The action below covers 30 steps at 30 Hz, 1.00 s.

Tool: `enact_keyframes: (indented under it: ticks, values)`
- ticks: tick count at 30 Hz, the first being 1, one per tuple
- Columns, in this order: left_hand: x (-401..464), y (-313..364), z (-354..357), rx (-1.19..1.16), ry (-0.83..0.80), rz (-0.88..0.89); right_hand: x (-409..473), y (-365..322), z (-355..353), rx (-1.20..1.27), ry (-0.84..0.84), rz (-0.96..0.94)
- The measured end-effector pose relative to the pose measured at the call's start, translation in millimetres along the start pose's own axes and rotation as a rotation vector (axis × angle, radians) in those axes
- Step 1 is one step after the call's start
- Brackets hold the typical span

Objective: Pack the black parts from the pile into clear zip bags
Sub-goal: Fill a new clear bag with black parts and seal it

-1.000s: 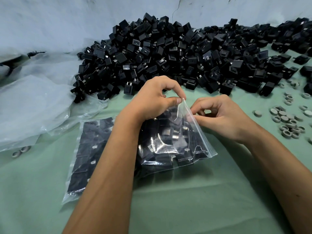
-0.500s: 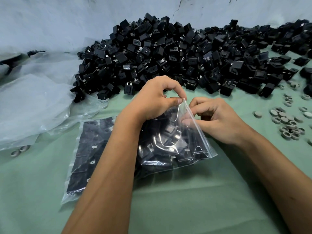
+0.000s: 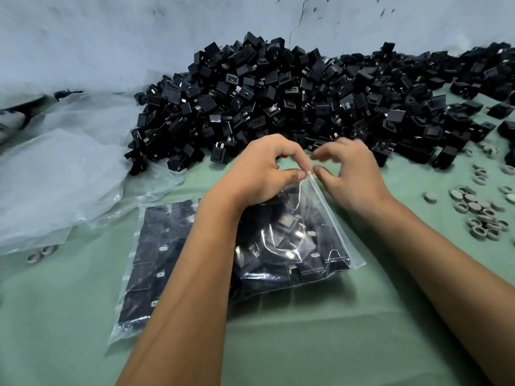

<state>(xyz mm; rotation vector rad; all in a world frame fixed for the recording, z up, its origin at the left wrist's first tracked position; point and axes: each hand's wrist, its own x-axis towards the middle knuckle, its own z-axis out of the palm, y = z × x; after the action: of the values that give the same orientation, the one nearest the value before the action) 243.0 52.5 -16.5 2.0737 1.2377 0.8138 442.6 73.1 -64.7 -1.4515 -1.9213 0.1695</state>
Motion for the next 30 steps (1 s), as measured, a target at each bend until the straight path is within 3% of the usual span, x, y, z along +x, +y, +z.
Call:
enact_keyframes:
  ticks: [6,10,14,22,26,30]
  values:
    - [0,0,0,-0.007,0.005,0.0,57,3,27,-0.398,-0.287,-0.155]
    - [0,-1,0,-0.019,0.009,-0.001,48,-2,26,-0.414,-0.18,-0.236]
    - [0,0,-1,-0.02,0.009,-0.009,20,-3,14,-0.377,-0.104,-0.147]
    - [-1,2,-1,0.011,0.006,-0.011,-36,4,-19,0.216,-0.026,0.091]
    - [-1,2,-1,0.014,0.016,-0.004,-50,2,-31,0.576,-0.126,0.033]
    - [0,1,0,0.019,0.023,0.001,-48,-7,-29,0.691,-0.284,-0.087]
